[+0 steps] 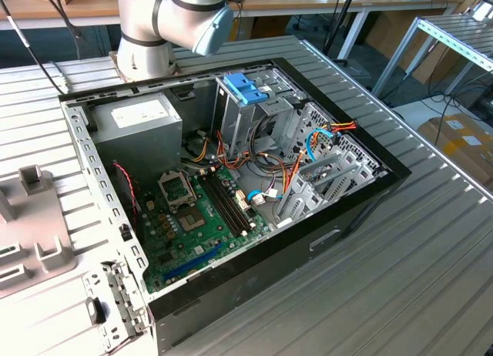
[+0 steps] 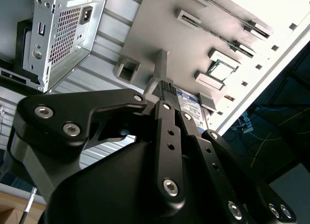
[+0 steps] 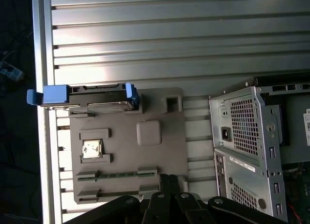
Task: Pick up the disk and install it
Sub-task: 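Reach for the disk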
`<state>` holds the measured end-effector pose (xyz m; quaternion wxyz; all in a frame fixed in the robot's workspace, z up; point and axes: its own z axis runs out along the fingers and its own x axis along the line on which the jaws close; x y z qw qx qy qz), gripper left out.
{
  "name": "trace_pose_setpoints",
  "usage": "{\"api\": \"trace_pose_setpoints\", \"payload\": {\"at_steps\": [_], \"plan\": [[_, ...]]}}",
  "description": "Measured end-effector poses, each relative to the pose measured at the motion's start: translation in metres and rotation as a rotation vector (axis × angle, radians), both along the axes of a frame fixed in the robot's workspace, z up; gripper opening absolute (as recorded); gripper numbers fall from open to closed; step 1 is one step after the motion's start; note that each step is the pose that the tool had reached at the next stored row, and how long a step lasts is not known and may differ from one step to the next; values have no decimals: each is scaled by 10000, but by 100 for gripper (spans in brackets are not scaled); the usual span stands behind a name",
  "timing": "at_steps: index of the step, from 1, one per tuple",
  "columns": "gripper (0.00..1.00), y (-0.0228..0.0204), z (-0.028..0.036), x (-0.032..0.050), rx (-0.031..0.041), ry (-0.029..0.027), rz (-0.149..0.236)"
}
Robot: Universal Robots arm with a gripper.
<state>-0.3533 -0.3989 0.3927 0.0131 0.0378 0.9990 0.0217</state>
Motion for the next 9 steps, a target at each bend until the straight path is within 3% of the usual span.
{"api": "trace_pose_setpoints", "payload": {"at_steps": [9], "plan": [[11, 0, 0, -78, -1, 1, -1]]}}
